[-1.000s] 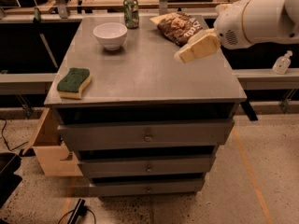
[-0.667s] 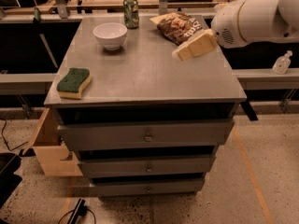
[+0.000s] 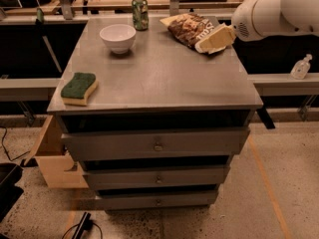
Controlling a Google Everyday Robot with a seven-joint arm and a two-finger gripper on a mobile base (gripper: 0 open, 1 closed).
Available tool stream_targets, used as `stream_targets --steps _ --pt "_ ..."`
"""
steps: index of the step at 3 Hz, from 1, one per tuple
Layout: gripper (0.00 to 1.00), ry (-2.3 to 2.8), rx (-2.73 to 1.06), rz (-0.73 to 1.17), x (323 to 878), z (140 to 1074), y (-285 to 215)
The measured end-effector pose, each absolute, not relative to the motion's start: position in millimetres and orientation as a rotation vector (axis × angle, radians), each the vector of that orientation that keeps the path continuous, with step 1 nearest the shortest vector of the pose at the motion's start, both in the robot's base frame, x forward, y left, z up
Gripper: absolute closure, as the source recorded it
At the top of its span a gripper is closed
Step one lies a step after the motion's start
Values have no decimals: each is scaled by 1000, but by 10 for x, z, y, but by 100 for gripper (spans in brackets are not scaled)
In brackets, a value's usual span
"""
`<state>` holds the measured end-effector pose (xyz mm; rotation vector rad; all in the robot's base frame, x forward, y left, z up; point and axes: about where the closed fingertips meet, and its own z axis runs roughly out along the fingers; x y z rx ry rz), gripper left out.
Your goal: Move brown chip bag near sponge
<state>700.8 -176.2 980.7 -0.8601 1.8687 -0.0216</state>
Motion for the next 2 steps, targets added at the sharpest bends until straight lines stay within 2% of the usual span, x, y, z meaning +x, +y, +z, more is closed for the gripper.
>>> stream_targets --steps 2 --pt "0 1941 -825 -33 7814 9457 -2408"
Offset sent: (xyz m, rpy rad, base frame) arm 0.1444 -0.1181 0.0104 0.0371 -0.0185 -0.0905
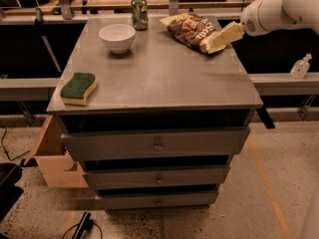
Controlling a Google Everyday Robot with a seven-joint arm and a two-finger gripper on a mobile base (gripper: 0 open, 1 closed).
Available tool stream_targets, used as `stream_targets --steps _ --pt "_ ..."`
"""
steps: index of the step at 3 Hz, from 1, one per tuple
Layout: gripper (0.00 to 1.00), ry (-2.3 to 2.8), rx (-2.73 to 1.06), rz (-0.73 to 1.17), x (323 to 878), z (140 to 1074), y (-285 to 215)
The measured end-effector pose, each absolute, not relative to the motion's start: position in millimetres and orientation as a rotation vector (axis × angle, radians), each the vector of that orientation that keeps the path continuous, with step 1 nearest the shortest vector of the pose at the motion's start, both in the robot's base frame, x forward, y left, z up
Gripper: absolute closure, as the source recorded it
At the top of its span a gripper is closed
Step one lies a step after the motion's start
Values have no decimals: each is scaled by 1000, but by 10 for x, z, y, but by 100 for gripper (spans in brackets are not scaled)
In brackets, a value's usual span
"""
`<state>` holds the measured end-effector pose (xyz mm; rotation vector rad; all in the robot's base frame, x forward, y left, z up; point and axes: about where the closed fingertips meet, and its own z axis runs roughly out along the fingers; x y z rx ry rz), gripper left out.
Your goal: Move brown chip bag near sponge
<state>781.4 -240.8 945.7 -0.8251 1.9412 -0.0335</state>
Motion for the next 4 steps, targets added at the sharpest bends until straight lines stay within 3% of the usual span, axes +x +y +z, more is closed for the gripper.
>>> stream_targets --steps 1,4 --pt "0 1958 -810 12 8178 9285 -2529" --pt "0 1880 -773 25 8433 9518 -2434"
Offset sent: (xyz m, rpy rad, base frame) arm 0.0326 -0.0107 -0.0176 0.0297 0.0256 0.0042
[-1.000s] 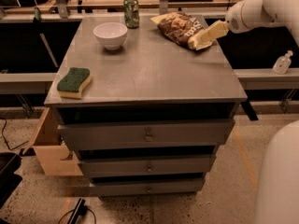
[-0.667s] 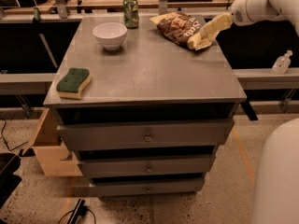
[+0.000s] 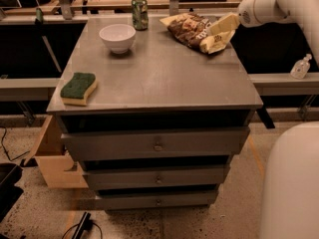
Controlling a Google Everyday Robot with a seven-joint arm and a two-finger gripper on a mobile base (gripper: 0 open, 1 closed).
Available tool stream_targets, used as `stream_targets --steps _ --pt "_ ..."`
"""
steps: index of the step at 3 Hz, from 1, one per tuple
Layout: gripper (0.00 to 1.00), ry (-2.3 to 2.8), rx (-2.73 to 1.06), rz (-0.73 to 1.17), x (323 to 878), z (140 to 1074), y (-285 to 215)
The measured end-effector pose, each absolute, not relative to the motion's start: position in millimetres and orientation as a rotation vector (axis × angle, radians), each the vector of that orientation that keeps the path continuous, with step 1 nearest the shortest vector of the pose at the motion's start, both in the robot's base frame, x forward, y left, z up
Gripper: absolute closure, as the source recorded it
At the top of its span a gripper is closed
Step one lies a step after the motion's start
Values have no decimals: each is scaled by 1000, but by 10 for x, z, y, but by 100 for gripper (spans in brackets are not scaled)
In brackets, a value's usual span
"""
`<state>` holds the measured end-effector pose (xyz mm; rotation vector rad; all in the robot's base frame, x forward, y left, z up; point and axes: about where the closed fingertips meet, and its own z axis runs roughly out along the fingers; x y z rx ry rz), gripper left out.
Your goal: Move brown chip bag near sponge
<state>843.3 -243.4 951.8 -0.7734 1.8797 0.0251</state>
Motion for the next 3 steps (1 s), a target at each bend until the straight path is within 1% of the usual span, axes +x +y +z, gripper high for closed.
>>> stream_targets --steps 2,3 --pt "0 1857 -738 129 8901 9274 -2022" --pt "0 1902 -728 157 9046 9043 -1903"
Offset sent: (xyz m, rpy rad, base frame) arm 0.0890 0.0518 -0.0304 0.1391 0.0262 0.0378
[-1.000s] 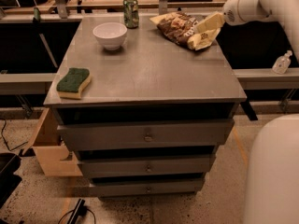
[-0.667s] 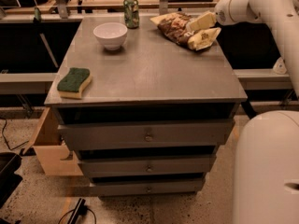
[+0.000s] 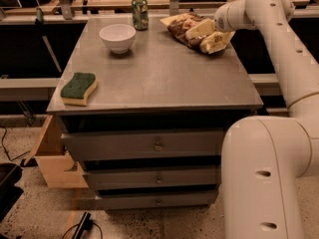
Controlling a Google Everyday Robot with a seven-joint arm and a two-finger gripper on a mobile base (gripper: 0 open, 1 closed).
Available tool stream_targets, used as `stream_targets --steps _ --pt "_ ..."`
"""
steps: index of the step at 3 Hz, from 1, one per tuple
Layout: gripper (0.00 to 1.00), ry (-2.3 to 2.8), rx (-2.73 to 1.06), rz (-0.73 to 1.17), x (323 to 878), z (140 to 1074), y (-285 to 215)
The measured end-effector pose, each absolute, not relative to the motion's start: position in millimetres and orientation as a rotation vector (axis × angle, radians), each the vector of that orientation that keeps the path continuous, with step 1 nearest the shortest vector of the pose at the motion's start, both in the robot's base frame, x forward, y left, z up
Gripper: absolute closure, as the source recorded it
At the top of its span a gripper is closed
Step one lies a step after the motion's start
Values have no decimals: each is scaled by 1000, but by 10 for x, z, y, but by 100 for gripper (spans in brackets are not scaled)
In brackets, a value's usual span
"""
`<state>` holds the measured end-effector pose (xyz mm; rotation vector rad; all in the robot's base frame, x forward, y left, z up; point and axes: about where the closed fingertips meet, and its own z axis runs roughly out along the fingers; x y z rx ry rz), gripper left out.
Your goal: Move brown chip bag near sponge
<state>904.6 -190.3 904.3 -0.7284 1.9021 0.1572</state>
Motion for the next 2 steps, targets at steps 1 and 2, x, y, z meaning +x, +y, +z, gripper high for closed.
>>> stream_targets --steps 1,2 --pt "0 1963 -708 186 9134 8779 -1848" --pt "15 2019 -690 219 9173 8525 -1798"
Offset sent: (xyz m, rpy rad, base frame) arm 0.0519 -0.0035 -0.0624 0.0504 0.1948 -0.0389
